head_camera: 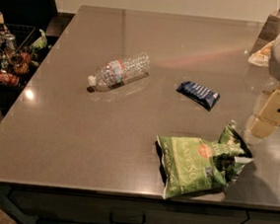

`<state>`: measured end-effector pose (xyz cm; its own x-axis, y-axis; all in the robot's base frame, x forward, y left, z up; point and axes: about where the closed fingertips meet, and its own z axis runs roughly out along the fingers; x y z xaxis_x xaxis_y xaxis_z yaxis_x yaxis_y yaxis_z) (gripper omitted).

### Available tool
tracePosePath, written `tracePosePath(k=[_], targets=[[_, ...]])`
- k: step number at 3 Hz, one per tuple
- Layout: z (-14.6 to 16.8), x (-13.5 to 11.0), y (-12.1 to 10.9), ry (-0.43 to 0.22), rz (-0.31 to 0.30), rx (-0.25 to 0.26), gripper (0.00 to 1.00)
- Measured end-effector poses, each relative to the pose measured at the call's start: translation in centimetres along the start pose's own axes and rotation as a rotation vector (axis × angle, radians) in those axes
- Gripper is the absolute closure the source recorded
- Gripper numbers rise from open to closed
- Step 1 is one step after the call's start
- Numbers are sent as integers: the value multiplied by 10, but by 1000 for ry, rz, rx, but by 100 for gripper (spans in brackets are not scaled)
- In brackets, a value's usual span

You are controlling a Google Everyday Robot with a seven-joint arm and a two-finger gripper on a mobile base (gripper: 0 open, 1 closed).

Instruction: Pick rxbar blueberry

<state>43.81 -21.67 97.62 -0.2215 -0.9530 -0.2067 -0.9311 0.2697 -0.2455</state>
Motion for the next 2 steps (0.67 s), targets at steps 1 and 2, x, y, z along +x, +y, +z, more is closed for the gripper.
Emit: tracePosePath(k=[1, 2], targets=[[0, 0, 0, 0, 0, 0, 0], [13, -9, -11, -26, 8, -29, 0]])
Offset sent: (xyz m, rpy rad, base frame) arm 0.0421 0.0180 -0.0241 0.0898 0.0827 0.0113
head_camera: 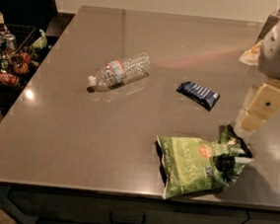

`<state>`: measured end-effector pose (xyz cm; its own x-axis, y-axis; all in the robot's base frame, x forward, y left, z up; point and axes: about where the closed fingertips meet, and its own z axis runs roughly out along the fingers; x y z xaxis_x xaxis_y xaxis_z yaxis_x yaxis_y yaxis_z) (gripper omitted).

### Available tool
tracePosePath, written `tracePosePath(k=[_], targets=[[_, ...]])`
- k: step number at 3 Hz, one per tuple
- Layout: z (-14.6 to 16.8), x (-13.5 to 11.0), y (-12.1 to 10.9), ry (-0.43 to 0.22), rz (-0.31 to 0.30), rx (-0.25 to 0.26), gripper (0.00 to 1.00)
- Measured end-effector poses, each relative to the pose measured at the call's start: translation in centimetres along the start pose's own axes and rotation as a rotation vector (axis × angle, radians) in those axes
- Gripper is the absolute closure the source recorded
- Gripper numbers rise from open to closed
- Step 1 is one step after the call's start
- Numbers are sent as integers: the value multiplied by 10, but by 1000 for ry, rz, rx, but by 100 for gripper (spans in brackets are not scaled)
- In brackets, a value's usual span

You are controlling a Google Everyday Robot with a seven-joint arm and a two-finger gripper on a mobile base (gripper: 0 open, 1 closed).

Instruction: Pick rxbar blueberry

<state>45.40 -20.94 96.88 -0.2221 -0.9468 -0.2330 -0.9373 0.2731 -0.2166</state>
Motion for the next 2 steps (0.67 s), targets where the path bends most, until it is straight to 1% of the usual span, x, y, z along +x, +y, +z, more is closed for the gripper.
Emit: tracePosePath(k=[1, 2], targets=[[23, -13, -21, -44, 32, -40, 0], [47, -22, -47, -79, 93, -57, 0]])
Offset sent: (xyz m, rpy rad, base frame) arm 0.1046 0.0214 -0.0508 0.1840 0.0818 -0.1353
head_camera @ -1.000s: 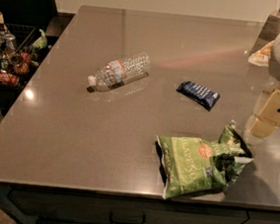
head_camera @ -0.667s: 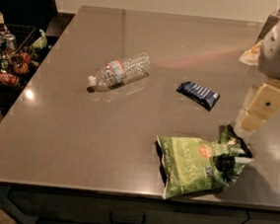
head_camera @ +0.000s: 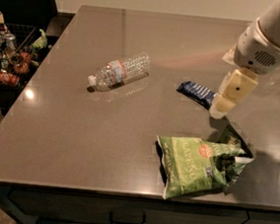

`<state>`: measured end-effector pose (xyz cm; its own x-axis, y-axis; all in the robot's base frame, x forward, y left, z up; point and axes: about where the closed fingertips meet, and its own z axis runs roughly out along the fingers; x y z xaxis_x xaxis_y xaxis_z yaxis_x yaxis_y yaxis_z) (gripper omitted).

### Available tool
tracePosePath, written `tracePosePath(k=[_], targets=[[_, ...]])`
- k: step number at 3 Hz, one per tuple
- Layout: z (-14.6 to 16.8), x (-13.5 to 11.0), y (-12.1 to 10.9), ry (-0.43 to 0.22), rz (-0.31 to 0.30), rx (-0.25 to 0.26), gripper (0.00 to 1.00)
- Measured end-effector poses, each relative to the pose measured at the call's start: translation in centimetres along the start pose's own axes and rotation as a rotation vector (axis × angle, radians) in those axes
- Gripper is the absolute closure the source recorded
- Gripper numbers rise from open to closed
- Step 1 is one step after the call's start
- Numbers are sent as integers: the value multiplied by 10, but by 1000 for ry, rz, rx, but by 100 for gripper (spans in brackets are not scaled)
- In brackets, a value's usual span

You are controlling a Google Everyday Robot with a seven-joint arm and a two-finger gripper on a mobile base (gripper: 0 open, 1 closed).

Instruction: Pick rxbar blueberry

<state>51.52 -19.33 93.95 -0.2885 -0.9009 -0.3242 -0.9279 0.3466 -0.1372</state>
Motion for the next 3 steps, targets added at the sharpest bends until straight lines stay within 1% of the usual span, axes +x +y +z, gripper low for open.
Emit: tracePosePath(k=[2, 3], targets=[[52, -3, -42, -29, 127, -2, 0], [75, -3, -57, -24, 162, -7, 0]])
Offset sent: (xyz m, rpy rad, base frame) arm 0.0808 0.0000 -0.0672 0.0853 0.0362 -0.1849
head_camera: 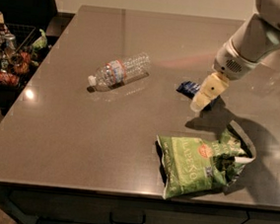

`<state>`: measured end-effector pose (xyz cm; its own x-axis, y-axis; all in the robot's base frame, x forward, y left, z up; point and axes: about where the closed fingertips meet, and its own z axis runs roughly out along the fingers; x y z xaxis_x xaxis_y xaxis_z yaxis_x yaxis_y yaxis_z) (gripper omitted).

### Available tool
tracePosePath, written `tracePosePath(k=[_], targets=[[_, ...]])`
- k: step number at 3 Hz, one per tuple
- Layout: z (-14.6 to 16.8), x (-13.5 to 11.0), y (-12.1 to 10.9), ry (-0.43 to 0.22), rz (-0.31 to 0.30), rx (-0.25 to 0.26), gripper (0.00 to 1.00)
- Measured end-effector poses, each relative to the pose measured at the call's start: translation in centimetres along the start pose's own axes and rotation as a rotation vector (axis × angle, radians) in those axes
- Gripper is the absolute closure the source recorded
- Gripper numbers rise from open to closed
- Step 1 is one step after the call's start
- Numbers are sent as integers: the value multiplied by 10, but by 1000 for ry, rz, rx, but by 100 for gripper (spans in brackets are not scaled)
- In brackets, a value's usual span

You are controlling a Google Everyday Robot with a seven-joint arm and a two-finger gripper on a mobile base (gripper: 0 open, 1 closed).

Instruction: Pick rxbar blueberry

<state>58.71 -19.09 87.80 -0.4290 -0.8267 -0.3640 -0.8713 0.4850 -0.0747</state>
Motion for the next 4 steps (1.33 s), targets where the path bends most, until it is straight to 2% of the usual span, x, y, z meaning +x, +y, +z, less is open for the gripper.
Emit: tracePosePath(k=[1, 2, 4], targets=[[20, 2, -14, 11, 31, -16, 0], [31, 4, -22, 20, 55, -25, 13], [37, 3, -22, 32, 57, -19, 59]])
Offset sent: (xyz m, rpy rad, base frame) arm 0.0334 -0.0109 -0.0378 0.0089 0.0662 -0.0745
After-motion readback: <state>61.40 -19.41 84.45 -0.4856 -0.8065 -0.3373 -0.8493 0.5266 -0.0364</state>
